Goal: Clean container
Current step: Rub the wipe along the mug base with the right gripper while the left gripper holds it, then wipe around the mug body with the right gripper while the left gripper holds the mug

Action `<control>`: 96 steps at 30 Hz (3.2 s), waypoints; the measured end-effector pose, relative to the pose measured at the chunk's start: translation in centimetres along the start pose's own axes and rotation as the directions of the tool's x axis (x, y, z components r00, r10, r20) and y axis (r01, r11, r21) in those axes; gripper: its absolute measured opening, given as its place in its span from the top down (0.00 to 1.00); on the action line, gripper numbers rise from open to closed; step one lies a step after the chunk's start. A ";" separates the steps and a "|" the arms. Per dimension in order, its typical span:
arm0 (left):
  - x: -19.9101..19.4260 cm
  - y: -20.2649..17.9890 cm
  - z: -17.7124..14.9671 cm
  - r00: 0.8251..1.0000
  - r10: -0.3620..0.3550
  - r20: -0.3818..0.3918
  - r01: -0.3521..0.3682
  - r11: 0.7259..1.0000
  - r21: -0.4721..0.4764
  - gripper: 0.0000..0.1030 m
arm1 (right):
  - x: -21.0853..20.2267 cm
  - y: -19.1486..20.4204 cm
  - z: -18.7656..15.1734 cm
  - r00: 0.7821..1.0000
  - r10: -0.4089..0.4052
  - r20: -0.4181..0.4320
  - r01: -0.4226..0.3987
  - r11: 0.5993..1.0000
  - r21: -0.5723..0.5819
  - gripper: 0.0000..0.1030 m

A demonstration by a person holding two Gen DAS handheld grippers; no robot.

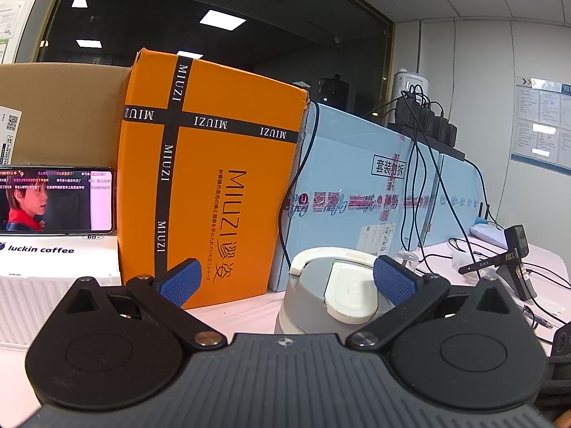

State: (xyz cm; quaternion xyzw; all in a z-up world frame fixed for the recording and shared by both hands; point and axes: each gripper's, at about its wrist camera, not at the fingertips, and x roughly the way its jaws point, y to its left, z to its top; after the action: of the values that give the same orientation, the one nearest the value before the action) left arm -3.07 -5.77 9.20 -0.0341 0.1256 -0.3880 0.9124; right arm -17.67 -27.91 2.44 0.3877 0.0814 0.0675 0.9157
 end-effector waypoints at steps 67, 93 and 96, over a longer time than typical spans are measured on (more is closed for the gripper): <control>0.3 0.3 0.0 1.000 -0.019 -0.003 0.019 1.000 -0.007 0.00 | -0.1 3.2 2.5 0.976 -0.132 -0.172 0.044 0.897 -0.440 0.93; 0.3 0.3 0.0 1.000 -0.021 -0.003 0.021 1.000 -0.012 0.00 | 1.7 3.5 1.9 0.958 -0.150 -0.244 0.008 0.866 -0.500 0.93; 0.3 0.3 -0.1 1.000 -0.021 -0.003 0.021 1.000 -0.012 0.00 | 0.9 4.6 2.8 0.974 -0.107 -0.201 -0.012 0.859 -0.512 0.93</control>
State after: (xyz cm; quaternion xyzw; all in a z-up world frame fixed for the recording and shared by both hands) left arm -2.67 -5.82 9.02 -0.0401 0.1289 -0.3969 0.9079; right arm -16.52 -26.51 7.60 0.1197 0.1721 0.1068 0.9719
